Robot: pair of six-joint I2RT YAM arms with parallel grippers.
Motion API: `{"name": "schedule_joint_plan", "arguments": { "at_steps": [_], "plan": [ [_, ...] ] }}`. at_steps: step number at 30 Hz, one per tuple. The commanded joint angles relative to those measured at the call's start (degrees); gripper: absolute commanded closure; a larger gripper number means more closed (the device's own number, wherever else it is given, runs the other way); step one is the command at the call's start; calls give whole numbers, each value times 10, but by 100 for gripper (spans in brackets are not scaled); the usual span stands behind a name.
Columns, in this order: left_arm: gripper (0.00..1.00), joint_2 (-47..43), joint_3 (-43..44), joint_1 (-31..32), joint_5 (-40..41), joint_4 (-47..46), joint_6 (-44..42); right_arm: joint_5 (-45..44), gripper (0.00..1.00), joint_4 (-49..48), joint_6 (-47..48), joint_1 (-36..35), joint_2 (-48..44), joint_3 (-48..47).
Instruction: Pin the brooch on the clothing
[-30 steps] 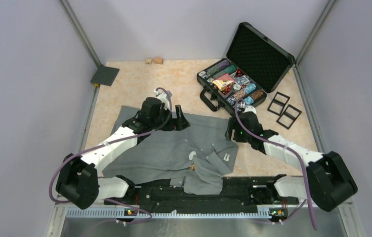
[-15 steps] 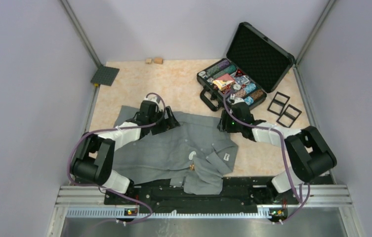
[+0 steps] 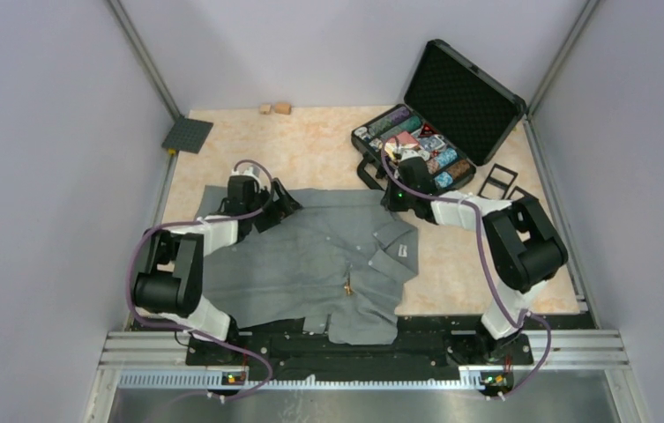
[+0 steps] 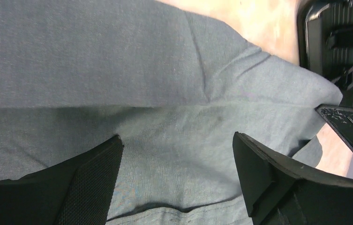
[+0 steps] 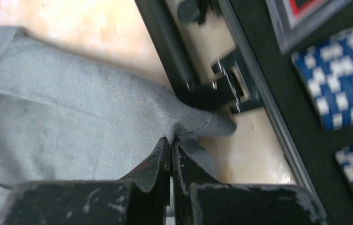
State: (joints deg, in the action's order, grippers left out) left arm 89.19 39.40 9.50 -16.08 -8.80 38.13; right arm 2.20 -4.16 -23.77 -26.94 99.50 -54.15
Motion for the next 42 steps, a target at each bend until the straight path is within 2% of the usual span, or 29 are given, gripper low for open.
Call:
{"name": "schedule_joint_plan", "arguments": {
  "at_steps": [1, 7, 14, 15, 18, 21, 27, 32, 38, 42],
  "plan": [
    [9, 38, 20, -42, -8, -3, -5, -32, 100, 13, 39, 5, 34, -87],
    [10, 75, 70, -61, -12, 1, -15, -61, 100, 40, 73, 11, 92, -185],
    [11, 107, 135, -64, -14, 27, -48, -46, 100, 64, 91, 23, 139, -264],
    [11, 105, 144, -64, -13, 36, -56, -38, 97, 69, 95, 23, 141, -274],
    [11, 90, 165, -61, -11, 58, -78, -9, 63, 83, 106, 23, 131, -289],
    [10, 54, 180, -49, 7, 82, -109, 13, 42, 89, 115, 23, 95, -280],
    [9, -17, 214, 17, 92, 175, -162, 17, 36, 113, 102, 21, -38, -202],
    [10, -49, 199, 86, 81, 188, -143, 19, 36, 125, 62, -7, -175, -73],
    [13, -31, 176, 149, 45, 164, -104, -42, 35, 130, 3, -127, -301, 56],
    [25, -11, 168, 165, 29, 134, -88, -105, 37, 123, -49, -238, -347, 121]
  ]
}}
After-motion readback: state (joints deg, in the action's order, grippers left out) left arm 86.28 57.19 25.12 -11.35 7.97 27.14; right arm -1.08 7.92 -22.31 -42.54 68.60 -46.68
